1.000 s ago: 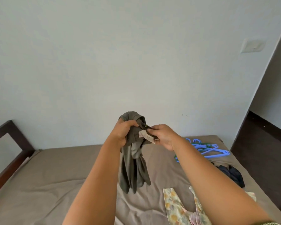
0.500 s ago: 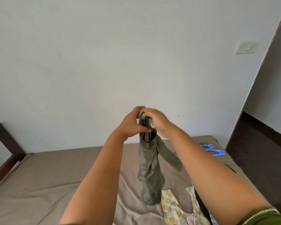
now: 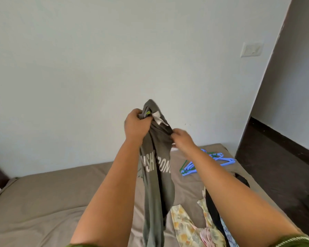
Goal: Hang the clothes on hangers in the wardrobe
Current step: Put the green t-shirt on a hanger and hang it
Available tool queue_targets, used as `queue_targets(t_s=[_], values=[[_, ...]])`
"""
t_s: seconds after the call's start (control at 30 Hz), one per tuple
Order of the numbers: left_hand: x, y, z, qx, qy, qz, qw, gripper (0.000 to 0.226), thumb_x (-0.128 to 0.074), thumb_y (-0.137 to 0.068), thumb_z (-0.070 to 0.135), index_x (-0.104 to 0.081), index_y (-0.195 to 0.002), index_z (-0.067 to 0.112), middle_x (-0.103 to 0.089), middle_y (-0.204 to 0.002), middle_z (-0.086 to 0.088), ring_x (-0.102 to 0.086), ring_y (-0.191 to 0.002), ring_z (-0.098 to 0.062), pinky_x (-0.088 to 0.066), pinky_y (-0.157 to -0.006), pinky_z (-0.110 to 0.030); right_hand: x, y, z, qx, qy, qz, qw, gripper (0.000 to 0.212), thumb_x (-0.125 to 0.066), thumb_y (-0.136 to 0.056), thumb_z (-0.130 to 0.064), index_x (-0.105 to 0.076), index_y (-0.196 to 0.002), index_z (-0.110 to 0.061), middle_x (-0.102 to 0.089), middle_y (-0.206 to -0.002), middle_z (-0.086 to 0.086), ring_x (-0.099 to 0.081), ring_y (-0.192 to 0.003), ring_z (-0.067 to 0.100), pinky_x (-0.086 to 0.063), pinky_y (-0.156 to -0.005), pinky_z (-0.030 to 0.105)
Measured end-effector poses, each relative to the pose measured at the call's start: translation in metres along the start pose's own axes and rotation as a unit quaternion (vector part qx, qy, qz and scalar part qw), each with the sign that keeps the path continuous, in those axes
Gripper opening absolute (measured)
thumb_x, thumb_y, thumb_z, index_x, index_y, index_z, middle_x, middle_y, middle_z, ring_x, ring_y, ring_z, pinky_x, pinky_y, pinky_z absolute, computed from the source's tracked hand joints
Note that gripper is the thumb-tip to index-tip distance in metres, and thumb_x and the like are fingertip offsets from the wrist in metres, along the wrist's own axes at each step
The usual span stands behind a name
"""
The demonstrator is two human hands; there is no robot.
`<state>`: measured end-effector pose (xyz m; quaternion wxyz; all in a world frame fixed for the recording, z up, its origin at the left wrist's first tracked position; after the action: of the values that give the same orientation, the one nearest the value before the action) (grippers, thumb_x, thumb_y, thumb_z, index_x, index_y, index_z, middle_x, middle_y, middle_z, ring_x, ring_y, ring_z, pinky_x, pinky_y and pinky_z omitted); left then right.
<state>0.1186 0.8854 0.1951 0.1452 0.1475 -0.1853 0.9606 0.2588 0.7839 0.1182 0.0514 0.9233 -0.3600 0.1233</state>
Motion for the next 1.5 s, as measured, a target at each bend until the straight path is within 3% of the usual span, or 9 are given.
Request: queue_targets(t_s=[0.2, 0.37, 0.47, 0.67, 0.83, 0.93, 1.07, 1.27, 1.5], values=[[0.016, -0.014, -0.044, 0.053, -0.365, -0.120, 0.922, 0.019, -0.057, -0.080, 0.022, -0.066, -0.094, 0.013, -0.061, -0.098, -0.010, -0.055, -0.100, -0.031, -0.047, -0.079, -0.032, 0.064, -0.007, -0.031, 0.029, -0.016, 0.232, 0.972, 0.016, -0.049, -0.089, -0.016, -0.064, -0.087, -0.013, -0.058, -0.074, 0.000, -0.053, -0.076, 0.020, -0.036, -0.065, 0.026], [-0.018, -0.003, -0.062, 0.165, -0.011, -0.239, 0.957, 0.032, -0.067, -0.081, 0.026, -0.066, -0.104, 0.004, -0.069, -0.100, -0.012, -0.065, -0.094, -0.031, -0.052, -0.081, -0.036, 0.069, 0.009, -0.020, 0.080, 0.352, 0.228, 0.904, 0.042, -0.061, -0.075, -0.066, -0.061, -0.093, -0.028, -0.064, -0.087, -0.004, -0.061, -0.084, 0.018, -0.048, -0.072, 0.029], [-0.049, 0.005, -0.062, 0.106, -0.113, -0.263, 0.952, 0.043, -0.060, -0.089, 0.047, -0.067, -0.104, 0.007, -0.065, -0.098, -0.004, -0.061, -0.095, -0.024, -0.049, -0.083, -0.033, 0.055, 0.004, 0.019, -0.028, 0.347, 0.114, 0.931, 0.079, -0.054, -0.059, -0.088, -0.065, -0.106, -0.027, -0.063, -0.113, 0.002, -0.055, -0.112, 0.025, -0.046, -0.093, 0.037], [-0.133, 0.038, -0.055, -0.050, -0.260, -0.345, 0.900, 0.022, -0.053, -0.096, 0.028, -0.066, -0.100, 0.011, -0.067, -0.104, -0.010, -0.060, -0.098, -0.027, -0.039, -0.073, -0.027, 0.039, 0.001, 0.082, -0.018, 0.103, -0.065, 0.992, 0.061, -0.073, -0.084, -0.034, -0.045, -0.137, -0.025, -0.050, -0.136, 0.001, -0.044, -0.130, 0.016, -0.037, -0.107, 0.035], [-0.199, 0.059, -0.078, -0.022, -0.065, -0.490, 0.869, 0.040, -0.052, -0.082, -0.016, -0.068, -0.110, 0.007, -0.062, -0.093, 0.004, -0.056, -0.084, -0.004, -0.039, -0.071, -0.006, 0.078, -0.013, 0.148, -0.084, 0.036, -0.107, 0.990, 0.046, -0.078, -0.080, -0.016, -0.054, -0.120, -0.012, -0.060, -0.125, 0.008, -0.056, -0.113, 0.014, -0.045, -0.100, 0.035], [-0.248, 0.065, -0.126, 0.146, 0.073, -0.425, 0.890, 0.034, -0.050, -0.081, -0.023, -0.057, -0.087, 0.010, -0.066, -0.067, 0.011, -0.059, -0.065, -0.003, -0.046, -0.062, -0.009, 0.090, -0.027, 0.196, -0.183, -0.059, -0.105, 0.976, 0.026, -0.062, -0.093, -0.012, -0.058, -0.117, -0.002, -0.064, -0.117, 0.022, -0.062, -0.100, 0.023, -0.049, -0.088, 0.034], [-0.321, 0.067, -0.225, 0.164, -0.070, -0.383, 0.906, 0.022, -0.069, -0.073, 0.011, -0.054, -0.076, 0.028, -0.055, -0.063, 0.005, -0.049, -0.066, -0.018, -0.046, -0.064, -0.029, 0.113, -0.064, 0.259, -0.260, 0.034, -0.034, 0.964, 0.022, -0.053, -0.096, -0.015, -0.061, -0.075, -0.010, -0.059, -0.076, 0.011, -0.058, -0.080, 0.027, -0.041, -0.070, 0.036], [-0.412, 0.041, -0.323, 0.298, -0.063, -0.377, 0.875, 0.031, -0.060, -0.084, -0.010, -0.054, -0.110, 0.006, -0.056, -0.085, -0.012, -0.062, -0.060, -0.008, -0.049, -0.056, -0.020, 0.139, -0.133, 0.348, -0.289, 0.119, 0.070, 0.947, 0.048, -0.054, -0.095, -0.021, -0.029, -0.054, -0.015, -0.024, -0.051, 0.002, -0.025, -0.046, 0.018, -0.019, -0.051, 0.032], [-0.489, -0.014, -0.435, 0.283, -0.272, -0.276, 0.877, 0.070, -0.055, -0.096, 0.033, -0.022, -0.148, -0.001, -0.031, -0.153, -0.020, -0.031, -0.140, -0.033, -0.028, -0.112, -0.036, 0.118, -0.194, 0.467, -0.312, 0.062, 0.122, 0.940, 0.028, -0.048, -0.098, -0.038, -0.052, -0.077, -0.020, -0.045, -0.072, -0.002, -0.044, -0.072, 0.021, -0.033, -0.061, 0.029]])
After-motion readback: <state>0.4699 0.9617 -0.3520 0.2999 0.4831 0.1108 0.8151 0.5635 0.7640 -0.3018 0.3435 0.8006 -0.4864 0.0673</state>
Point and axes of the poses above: each hand's wrist, its own y-axis away from the middle knuckle, its own x-axis out of the back of the hand, z = x × y, the point moved 4 cm from there along -y, towards the middle knuckle
